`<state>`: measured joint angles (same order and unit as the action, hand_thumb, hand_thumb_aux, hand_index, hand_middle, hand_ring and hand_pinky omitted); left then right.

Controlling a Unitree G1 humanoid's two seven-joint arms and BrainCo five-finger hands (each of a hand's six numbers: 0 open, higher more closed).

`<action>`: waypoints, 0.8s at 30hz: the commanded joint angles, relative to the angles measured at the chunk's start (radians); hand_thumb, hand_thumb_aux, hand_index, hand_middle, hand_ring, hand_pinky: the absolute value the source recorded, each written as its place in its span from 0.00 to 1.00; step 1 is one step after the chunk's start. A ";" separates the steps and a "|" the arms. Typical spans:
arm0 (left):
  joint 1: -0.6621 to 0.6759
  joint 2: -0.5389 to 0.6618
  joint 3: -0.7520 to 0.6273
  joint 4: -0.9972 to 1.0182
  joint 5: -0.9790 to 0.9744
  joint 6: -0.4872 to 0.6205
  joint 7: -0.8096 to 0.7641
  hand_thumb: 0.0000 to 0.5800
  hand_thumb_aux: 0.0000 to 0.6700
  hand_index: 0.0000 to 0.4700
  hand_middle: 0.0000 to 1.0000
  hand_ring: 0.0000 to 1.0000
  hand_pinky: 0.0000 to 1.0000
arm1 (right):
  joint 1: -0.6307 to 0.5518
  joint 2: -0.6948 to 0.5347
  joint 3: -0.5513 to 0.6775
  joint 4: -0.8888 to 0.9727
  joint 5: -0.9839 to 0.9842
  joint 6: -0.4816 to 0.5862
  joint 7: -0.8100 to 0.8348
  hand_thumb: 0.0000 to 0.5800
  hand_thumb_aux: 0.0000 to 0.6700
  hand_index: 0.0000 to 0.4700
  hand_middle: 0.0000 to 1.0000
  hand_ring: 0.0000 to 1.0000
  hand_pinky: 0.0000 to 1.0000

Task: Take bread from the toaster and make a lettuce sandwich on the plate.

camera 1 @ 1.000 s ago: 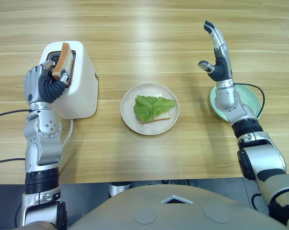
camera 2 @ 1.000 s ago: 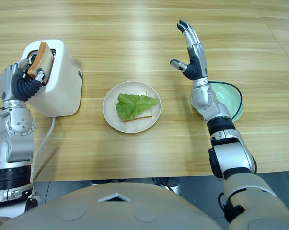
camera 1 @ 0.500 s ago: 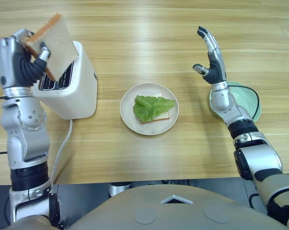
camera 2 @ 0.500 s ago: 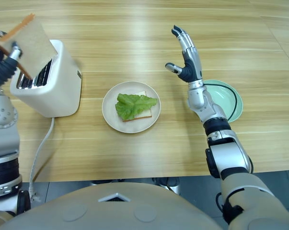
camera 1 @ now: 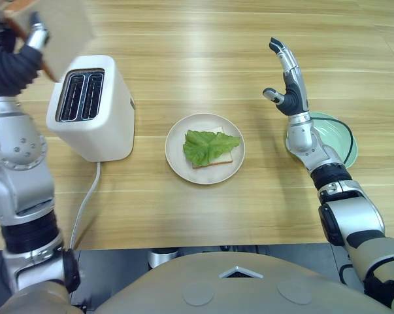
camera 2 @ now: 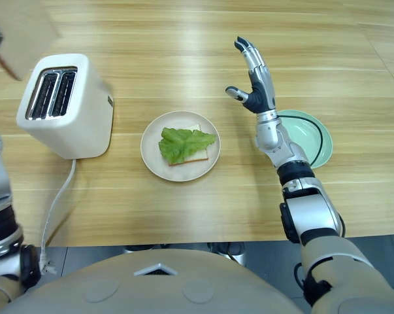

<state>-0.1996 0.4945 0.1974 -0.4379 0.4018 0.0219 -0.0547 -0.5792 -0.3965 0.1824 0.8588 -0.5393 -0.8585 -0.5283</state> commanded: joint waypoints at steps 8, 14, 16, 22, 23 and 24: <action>-0.124 -0.141 -0.207 0.350 -0.405 0.014 -0.366 1.00 1.00 0.98 1.00 1.00 1.00 | 0.026 -0.045 -0.019 -0.028 0.012 -0.096 0.014 0.00 0.00 0.00 0.00 0.00 0.00; -0.185 -0.225 -0.278 0.629 -0.447 0.001 -0.466 1.00 1.00 0.98 1.00 1.00 1.00 | 0.050 -0.067 -0.032 -0.042 0.018 -0.110 0.031 0.00 0.00 0.00 0.00 0.00 0.00; -0.207 -0.249 -0.281 0.712 -0.458 -0.009 -0.480 1.00 1.00 0.98 1.00 1.00 1.00 | 0.061 -0.072 -0.026 -0.057 0.011 -0.114 0.043 0.00 0.00 0.00 0.00 0.00 0.00; -0.271 -0.298 -0.275 0.925 -0.461 -0.039 -0.490 1.00 1.00 0.98 1.00 1.00 1.00 | 0.072 -0.062 0.004 -0.069 -0.017 -0.113 0.074 0.00 0.00 0.00 0.00 0.00 0.00; -0.279 -0.303 -0.277 0.954 -0.457 -0.044 -0.490 1.00 1.00 0.98 1.00 1.00 1.00 | 0.076 -0.061 0.011 -0.074 -0.029 -0.111 0.075 0.00 0.00 0.00 0.00 0.00 0.00; -0.285 -0.310 -0.275 0.976 -0.461 -0.044 -0.497 1.00 1.00 0.98 1.00 1.00 1.00 | 0.081 -0.060 0.017 -0.081 -0.043 -0.108 0.074 0.00 0.00 0.00 0.00 0.00 0.00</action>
<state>-0.4702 0.1936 -0.0742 0.4766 -0.0499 -0.0170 -0.5400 -0.5134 -0.4582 0.1822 0.8000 -0.5526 -0.9679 -0.4671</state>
